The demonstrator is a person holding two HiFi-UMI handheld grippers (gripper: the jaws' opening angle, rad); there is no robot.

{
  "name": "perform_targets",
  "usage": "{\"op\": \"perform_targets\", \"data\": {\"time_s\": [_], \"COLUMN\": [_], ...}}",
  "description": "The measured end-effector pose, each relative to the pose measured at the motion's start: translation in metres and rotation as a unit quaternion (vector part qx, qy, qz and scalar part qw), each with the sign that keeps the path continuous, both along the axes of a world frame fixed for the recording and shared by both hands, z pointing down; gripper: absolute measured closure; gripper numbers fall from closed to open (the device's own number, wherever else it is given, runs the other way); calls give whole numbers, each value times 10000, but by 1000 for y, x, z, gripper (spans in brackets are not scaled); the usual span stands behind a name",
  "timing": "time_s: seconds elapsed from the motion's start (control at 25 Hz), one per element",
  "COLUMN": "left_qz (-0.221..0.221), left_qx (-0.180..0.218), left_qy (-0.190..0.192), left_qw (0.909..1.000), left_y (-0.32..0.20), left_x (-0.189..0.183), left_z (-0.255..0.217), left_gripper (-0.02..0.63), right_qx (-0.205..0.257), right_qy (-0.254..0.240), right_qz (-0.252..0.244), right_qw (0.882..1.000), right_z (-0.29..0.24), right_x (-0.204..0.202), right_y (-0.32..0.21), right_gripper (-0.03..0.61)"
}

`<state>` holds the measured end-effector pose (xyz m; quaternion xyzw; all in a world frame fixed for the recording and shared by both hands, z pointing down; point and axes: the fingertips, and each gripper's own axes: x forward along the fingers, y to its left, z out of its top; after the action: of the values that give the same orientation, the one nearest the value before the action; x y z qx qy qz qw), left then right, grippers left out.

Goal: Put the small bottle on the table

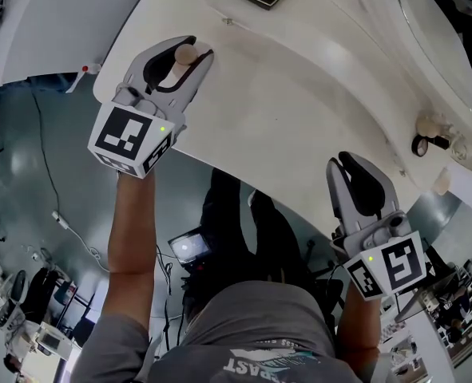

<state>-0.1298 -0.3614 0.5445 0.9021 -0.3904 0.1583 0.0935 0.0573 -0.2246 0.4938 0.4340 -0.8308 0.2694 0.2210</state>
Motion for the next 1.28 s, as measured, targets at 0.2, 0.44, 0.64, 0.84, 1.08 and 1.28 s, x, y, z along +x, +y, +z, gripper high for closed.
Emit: {"op": "perform_targets", "data": {"time_s": [0.2,0.44,0.64,0.84,1.08,1.28], "left_qz": [41,66,122,166,200,202], "left_qx": [11,36,29,61,56,41], "left_qy": [62,110,119,97,92,89], "left_qw": [10000,9999,9999,9998,9997,9997], "left_y": [-6,-9,-11,-13,-17,-16], "left_x": [0,6,11,13,18,18], "left_z": [8,20,28,31,35,39], "left_gripper": [490,489,491,489,490,489], "right_qx": [-58,-125,-171,-187,-216,-231], "right_qy": [2,-3,-6,-23,-33,-45], "right_qz": [12,30,42,48,77,99], "right_qw": [10000,9999,9998,9998,9997,9997], "right_z": [8,21,26,27,29,29], "right_x": [-2,2,5,6,10,12], "right_y": [-3,-6,-9,-12,-14,-14], "right_gripper": [512,512,512,512,512,512]}}
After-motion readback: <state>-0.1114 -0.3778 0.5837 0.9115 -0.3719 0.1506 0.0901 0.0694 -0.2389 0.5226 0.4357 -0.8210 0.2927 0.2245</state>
